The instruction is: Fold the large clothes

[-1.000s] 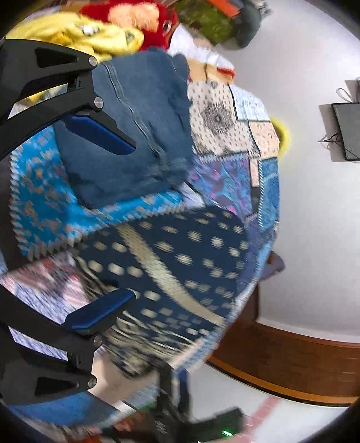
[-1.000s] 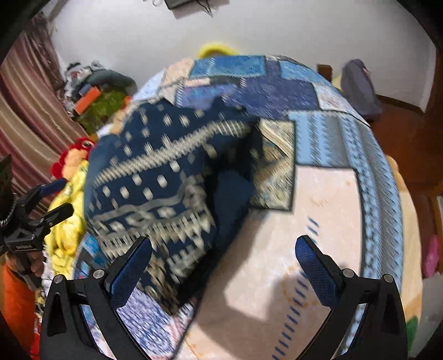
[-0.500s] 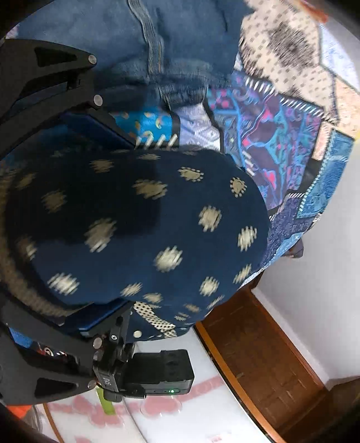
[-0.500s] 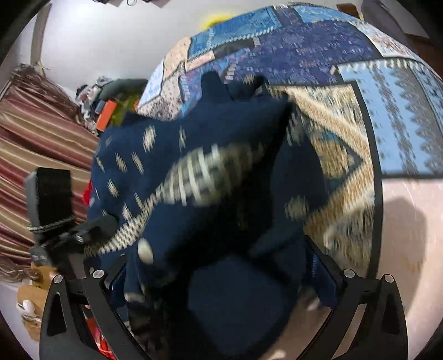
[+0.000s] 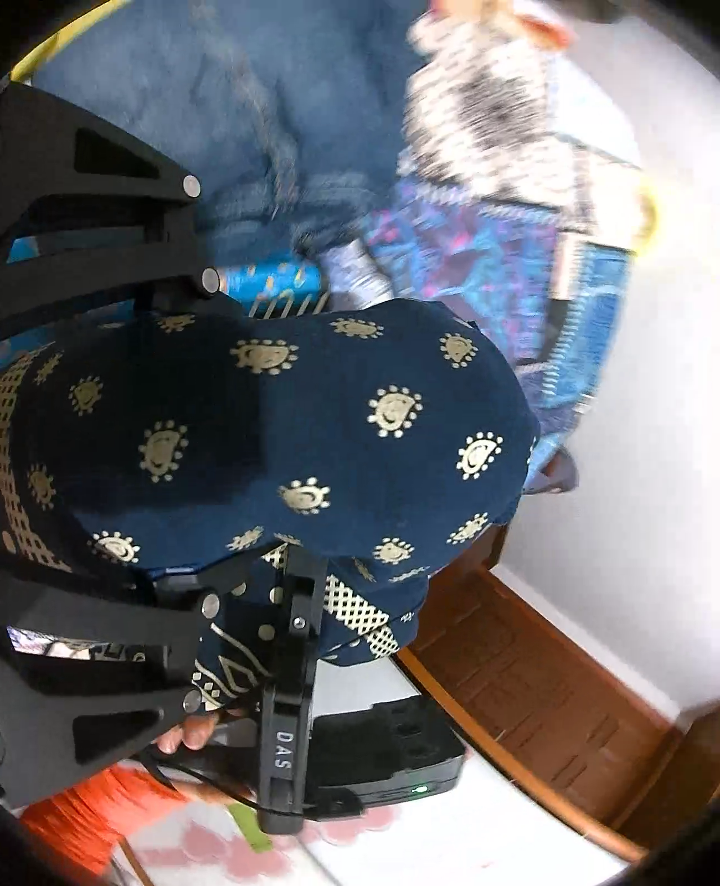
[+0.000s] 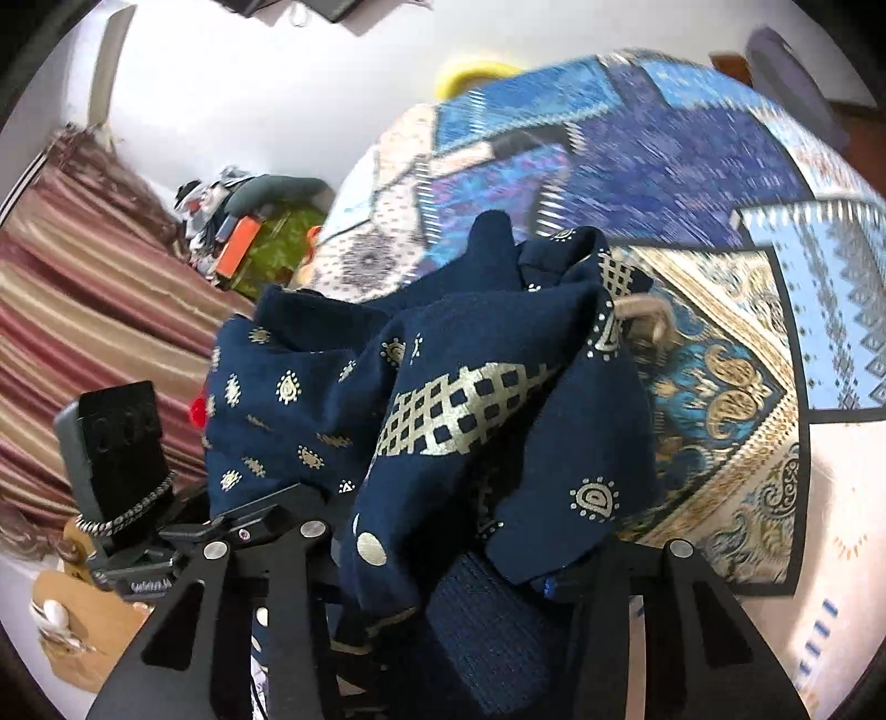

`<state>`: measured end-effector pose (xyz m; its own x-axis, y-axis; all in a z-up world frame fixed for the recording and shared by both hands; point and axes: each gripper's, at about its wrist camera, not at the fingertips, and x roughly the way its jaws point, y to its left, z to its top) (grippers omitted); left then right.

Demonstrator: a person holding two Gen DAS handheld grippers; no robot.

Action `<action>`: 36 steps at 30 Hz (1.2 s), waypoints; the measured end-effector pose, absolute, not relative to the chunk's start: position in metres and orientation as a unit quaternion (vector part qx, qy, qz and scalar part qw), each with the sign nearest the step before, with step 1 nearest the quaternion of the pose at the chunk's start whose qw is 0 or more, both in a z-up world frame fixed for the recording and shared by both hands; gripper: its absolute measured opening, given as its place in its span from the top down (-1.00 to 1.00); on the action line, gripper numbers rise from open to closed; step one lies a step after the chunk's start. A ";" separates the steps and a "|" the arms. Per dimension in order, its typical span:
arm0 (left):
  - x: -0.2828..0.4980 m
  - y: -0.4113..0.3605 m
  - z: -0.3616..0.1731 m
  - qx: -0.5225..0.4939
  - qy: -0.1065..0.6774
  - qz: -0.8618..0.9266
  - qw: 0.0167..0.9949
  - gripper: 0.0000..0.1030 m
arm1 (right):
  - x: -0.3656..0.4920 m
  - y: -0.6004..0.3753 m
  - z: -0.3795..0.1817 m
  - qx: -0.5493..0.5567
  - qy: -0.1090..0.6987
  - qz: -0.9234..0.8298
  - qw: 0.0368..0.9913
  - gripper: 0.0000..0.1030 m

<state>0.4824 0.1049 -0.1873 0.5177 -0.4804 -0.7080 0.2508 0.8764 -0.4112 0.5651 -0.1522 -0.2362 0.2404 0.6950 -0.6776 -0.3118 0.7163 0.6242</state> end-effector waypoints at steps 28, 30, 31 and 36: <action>0.446 0.361 -0.262 -0.299 0.429 -0.045 0.851 -0.14 | 0.581 0.126 -0.275 0.066 0.539 0.361 0.758 0.04; 0.445 0.371 -0.265 -0.316 0.422 -0.049 0.848 -0.14 | 0.584 0.118 -0.278 0.069 0.530 0.338 0.775 -0.14; 0.444 0.373 -0.262 -0.313 0.419 -0.049 0.851 -0.14 | 0.585 0.110 -0.276 0.079 0.524 0.334 0.780 -0.22; 0.434 0.360 -0.242 -0.272 0.421 -0.021 0.865 -0.18 | 0.567 0.086 -0.243 0.041 0.478 0.330 0.813 -0.25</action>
